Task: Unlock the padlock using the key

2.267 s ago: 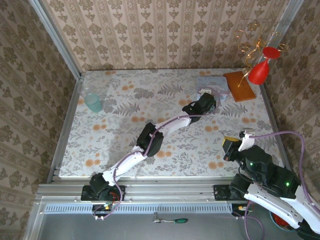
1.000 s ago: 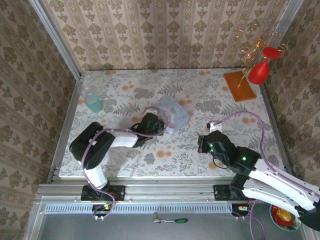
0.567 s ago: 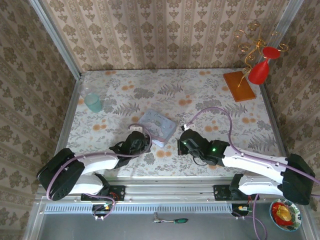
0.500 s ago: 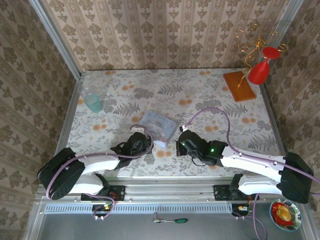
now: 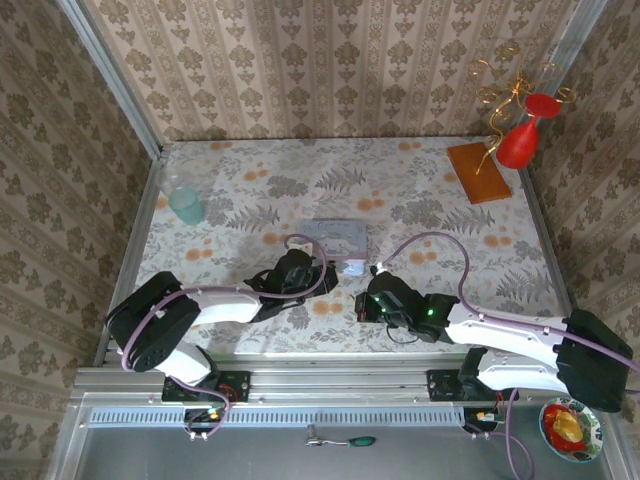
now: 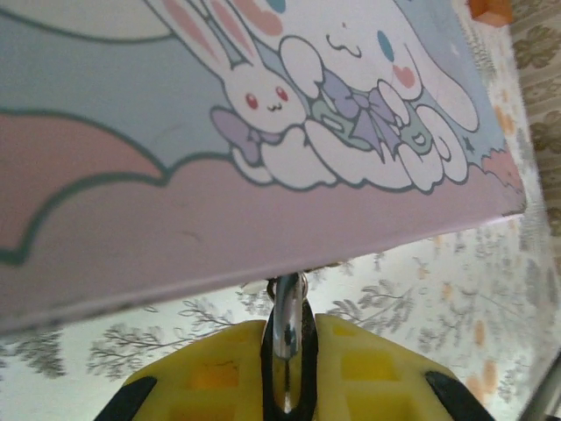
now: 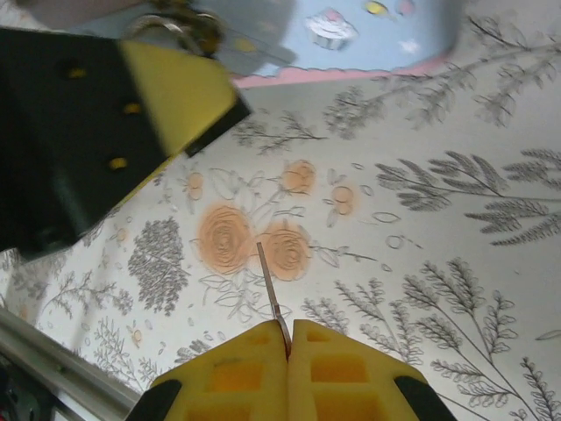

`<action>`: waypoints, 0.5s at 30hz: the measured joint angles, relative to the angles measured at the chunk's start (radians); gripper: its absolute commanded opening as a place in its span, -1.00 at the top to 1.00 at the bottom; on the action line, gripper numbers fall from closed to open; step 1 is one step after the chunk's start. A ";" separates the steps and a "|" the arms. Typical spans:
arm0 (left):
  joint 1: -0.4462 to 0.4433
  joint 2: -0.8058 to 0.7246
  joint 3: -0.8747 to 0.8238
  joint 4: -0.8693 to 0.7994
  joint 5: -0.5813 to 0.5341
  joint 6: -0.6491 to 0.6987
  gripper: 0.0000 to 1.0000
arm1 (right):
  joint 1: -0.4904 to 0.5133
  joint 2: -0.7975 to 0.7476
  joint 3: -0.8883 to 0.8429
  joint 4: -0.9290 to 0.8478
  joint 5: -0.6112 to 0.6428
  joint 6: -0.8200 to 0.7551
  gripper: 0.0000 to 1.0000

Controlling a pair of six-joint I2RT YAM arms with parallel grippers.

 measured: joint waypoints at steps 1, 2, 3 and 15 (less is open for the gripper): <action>0.000 0.000 0.000 0.003 0.009 -0.014 1.00 | -0.018 0.000 -0.017 0.022 -0.015 0.019 1.00; 0.000 0.000 0.000 0.007 0.018 -0.027 1.00 | -0.038 0.000 -0.038 0.050 -0.035 0.040 1.00; 0.000 0.000 0.000 0.011 0.024 -0.041 1.00 | -0.059 0.000 -0.060 0.079 -0.054 0.060 1.00; 0.000 0.018 -0.001 0.097 0.072 -0.132 1.00 | -0.183 -0.009 -0.132 0.264 -0.198 0.157 1.00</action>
